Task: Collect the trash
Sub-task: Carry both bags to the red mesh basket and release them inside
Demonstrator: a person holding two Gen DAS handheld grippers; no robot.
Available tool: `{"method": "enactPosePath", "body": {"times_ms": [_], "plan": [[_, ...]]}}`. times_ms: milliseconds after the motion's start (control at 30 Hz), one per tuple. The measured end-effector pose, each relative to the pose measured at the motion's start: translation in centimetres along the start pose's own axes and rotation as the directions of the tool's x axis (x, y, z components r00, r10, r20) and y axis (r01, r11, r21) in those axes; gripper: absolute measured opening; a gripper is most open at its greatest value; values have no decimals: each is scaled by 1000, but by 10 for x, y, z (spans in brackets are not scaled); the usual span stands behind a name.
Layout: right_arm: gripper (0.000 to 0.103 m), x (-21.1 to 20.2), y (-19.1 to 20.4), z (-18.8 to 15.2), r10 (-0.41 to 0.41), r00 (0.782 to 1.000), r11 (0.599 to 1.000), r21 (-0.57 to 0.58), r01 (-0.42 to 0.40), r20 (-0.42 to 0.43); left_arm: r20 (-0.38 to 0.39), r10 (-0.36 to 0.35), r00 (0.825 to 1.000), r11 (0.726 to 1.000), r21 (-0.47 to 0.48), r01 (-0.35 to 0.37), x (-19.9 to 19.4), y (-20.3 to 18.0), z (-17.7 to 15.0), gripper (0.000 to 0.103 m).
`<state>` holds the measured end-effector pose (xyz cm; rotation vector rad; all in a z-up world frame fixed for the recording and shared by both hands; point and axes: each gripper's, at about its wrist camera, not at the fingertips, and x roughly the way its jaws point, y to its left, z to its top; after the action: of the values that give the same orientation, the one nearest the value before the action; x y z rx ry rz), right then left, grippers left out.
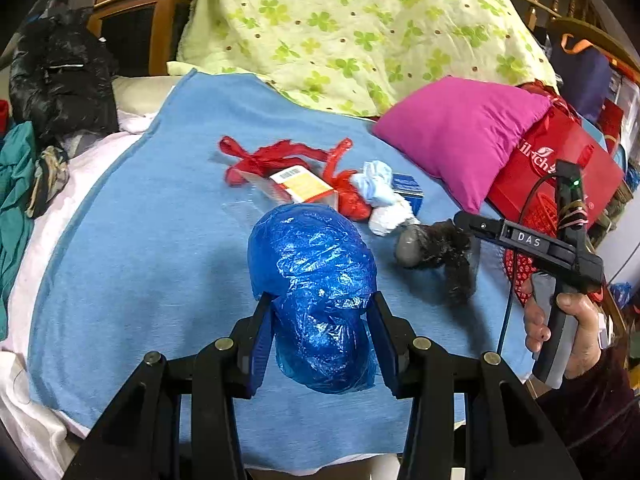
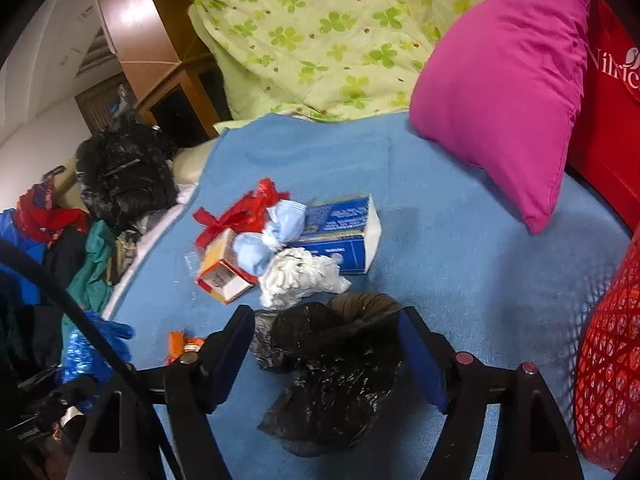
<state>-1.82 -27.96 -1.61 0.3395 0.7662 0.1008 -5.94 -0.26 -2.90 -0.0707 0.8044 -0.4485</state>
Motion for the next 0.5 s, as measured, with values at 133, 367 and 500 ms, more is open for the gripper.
{"method": "enactPosePath", "body": {"times_ms": [133, 367, 500], "plan": [[80, 27, -8, -2, -19, 997, 997, 70, 25, -78, 5, 1, 1000, 1000, -18, -1, -4, 8, -2, 48], [72, 63, -24, -9, 45, 990, 969, 248, -11, -131, 11, 10, 1000, 1000, -23, -10, -10, 15, -5, 48], [53, 56, -14, -7, 18, 995, 983, 182, 0, -98, 18, 18, 1000, 999, -36, -17, -13, 19, -3, 48]]}}
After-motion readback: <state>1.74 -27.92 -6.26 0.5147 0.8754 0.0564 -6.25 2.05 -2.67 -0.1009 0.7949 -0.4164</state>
